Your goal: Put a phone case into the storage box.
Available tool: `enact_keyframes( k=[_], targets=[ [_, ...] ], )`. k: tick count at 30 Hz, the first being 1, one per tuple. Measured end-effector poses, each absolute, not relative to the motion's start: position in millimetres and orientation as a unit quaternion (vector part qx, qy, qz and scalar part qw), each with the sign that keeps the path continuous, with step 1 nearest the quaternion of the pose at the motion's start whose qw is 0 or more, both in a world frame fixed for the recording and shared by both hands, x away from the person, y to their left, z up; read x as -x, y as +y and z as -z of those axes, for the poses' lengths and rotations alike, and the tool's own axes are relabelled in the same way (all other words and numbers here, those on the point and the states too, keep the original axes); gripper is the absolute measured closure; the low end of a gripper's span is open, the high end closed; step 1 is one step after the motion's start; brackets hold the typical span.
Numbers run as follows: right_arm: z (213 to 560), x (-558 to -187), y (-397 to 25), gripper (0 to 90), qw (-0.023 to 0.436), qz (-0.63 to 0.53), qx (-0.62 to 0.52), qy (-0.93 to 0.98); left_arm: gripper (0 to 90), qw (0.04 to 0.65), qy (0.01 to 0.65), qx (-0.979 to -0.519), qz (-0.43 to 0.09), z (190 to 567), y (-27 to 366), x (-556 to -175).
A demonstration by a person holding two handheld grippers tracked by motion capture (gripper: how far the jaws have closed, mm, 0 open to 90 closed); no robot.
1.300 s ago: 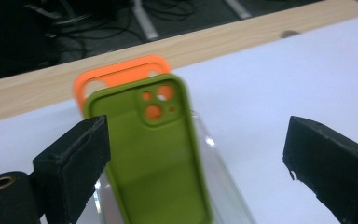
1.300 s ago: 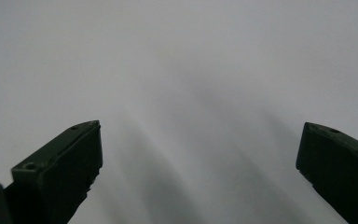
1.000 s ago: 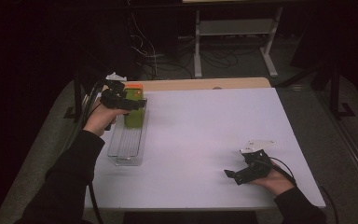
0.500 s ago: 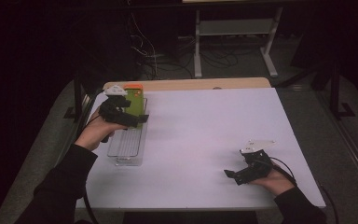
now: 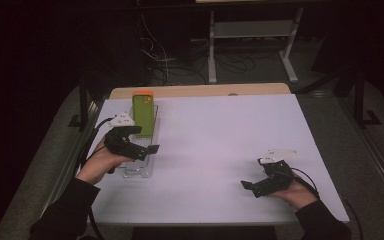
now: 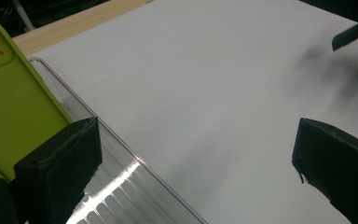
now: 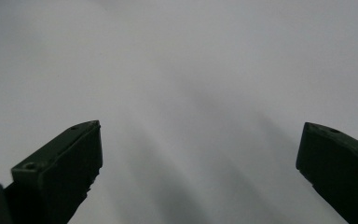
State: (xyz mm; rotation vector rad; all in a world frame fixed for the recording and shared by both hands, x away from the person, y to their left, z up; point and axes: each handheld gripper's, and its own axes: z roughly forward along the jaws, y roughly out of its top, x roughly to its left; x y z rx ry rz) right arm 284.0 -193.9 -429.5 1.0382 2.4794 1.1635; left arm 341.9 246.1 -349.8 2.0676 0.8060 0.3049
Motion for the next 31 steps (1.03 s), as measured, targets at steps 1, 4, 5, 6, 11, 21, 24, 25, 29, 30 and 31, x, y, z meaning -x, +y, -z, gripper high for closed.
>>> enact_keyframes(
  k=[1, 4, 5, 6, 11, 21, 24, 25, 29, 30, 31],
  targets=[
    [428.9, -283.7, -193.8, 0.0, 0.106, -0.397, -0.353, 0.841, 1.0, 0.436, 0.320, -0.832, -0.121, 351.9, 246.3, -339.2],
    [427.8, -283.8, -194.5, 0.0, 0.111, -0.402, -0.347, 0.840, 1.0, 0.438, 0.315, -0.833, -0.121, 358.1, 247.6, -330.9],
    [427.3, -283.7, -194.9, 0.0, 0.113, -0.401, -0.346, 0.841, 1.0, 0.436, 0.312, -0.835, -0.123, 360.4, 248.0, -328.0],
    [426.5, -283.2, -194.7, 0.0, 0.110, -0.402, -0.348, 0.839, 1.0, 0.436, 0.308, -0.836, -0.125, 363.1, 248.6, -325.5],
    [423.6, -283.1, -195.9, 0.0, 0.115, -0.412, -0.344, 0.836, 1.0, 0.440, 0.305, -0.835, -0.127, 376.0, 254.7, -316.8],
    [417.4, -282.2, -196.6, 0.0, 0.116, -0.433, -0.339, 0.827, 1.0, 0.440, 0.285, -0.841, -0.132, 389.4, 255.4, -304.9],
    [417.4, -282.5, -196.8, 0.0, 0.115, -0.433, -0.340, 0.827, 1.0, 0.440, 0.284, -0.842, -0.130, 389.8, 254.8, -302.9],
    [417.4, -282.7, -196.9, 0.0, 0.117, -0.434, -0.341, 0.826, 1.0, 0.443, 0.281, -0.842, -0.128, 389.7, 254.8, -302.6],
    [416.8, -282.8, -198.0, 0.0, 0.120, -0.437, -0.341, 0.823, 1.0, 0.442, 0.275, -0.845, -0.124, 391.5, 253.7, -302.0],
    [416.7, -282.8, -198.2, 0.0, 0.121, -0.438, -0.342, 0.823, 1.0, 0.443, 0.276, -0.845, -0.122, 392.3, 252.9, -301.6],
    [416.6, -282.7, -198.3, 0.0, 0.122, -0.438, -0.343, 0.822, 1.0, 0.443, 0.276, -0.844, -0.122, 392.7, 252.6, -301.6]
  ],
)
